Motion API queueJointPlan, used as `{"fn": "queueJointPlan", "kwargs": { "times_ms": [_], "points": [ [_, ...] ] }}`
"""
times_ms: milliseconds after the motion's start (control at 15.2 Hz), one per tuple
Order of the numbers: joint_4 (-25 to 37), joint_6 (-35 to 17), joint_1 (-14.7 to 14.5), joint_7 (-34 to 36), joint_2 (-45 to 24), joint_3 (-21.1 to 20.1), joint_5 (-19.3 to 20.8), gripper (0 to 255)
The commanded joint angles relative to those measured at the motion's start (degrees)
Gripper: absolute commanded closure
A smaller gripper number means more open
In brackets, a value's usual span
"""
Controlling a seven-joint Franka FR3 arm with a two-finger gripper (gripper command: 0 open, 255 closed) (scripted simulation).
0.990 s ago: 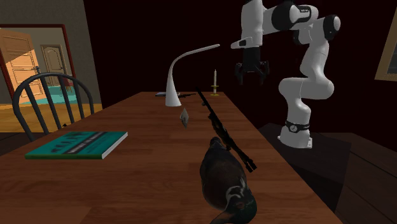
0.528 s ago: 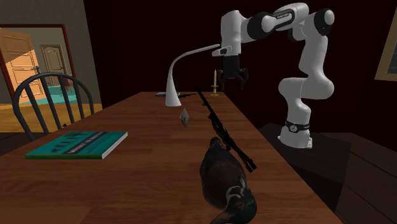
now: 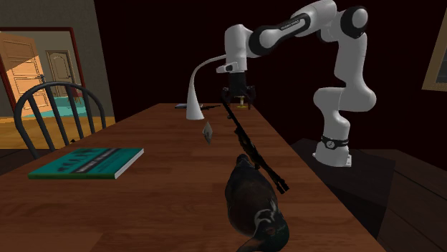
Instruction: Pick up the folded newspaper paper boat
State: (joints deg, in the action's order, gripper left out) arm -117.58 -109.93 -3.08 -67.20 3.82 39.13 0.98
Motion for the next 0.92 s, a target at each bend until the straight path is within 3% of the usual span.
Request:
{"fn": "queueJointPlan", "kwargs": {
  "times_ms": [0, 264, 660, 858],
  "points": [
    [3.8, -0.69, 0.38, -6.55, -5.88, 1.48, -3.94, 0],
    [13.19, 0.14, 4.08, -17.82, -17.72, 1.34, -12.01, 0],
    [30.98, 4.37, 12.93, -29.48, -34.02, -3.01, -20.56, 0],
    [30.16, 3.11, 13.06, -29.73, -34.52, -3.34, -20.85, 0]
  ]
}}
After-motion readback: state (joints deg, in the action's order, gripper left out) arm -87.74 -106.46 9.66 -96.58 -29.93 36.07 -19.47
